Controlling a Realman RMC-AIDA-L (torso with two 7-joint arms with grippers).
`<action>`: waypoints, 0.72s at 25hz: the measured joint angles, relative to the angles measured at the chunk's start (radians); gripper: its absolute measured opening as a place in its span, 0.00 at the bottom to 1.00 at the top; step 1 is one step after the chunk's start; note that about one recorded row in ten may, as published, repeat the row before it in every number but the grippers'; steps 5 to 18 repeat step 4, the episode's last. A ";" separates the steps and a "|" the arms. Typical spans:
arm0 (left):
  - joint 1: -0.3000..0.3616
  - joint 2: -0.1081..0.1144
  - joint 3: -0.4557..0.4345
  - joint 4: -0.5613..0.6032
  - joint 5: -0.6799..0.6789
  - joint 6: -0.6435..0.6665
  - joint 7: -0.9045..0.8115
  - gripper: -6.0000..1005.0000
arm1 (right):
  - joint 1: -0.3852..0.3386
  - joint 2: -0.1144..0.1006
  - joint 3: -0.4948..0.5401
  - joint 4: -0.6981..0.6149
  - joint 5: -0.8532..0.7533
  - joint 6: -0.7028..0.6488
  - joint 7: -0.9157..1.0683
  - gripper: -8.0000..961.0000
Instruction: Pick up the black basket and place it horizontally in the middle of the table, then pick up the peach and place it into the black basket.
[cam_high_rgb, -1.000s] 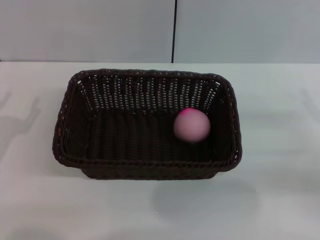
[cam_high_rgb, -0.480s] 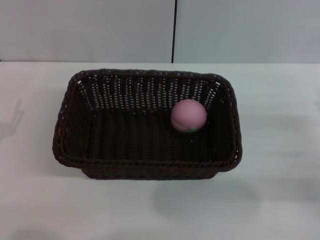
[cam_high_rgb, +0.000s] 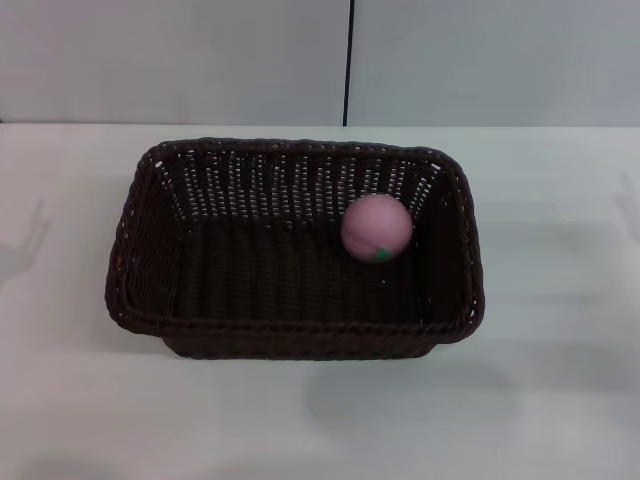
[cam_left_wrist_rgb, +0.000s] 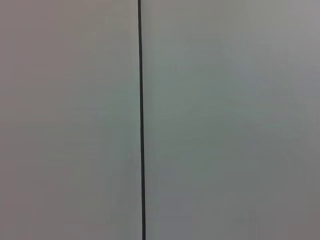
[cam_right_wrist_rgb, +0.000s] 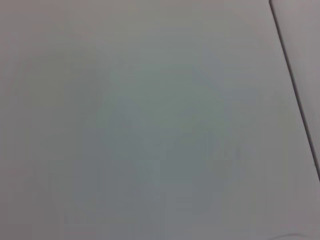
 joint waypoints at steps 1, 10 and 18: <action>0.000 0.000 -0.001 -0.004 0.000 0.003 0.001 0.78 | -0.001 0.000 0.001 0.002 0.000 -0.005 -0.002 0.73; -0.003 -0.002 -0.023 -0.022 0.000 0.015 0.001 0.78 | -0.003 0.000 0.005 0.003 0.000 -0.011 0.000 0.73; -0.003 -0.002 -0.023 -0.022 0.000 0.015 0.001 0.78 | -0.003 0.000 0.005 0.003 0.000 -0.011 0.000 0.73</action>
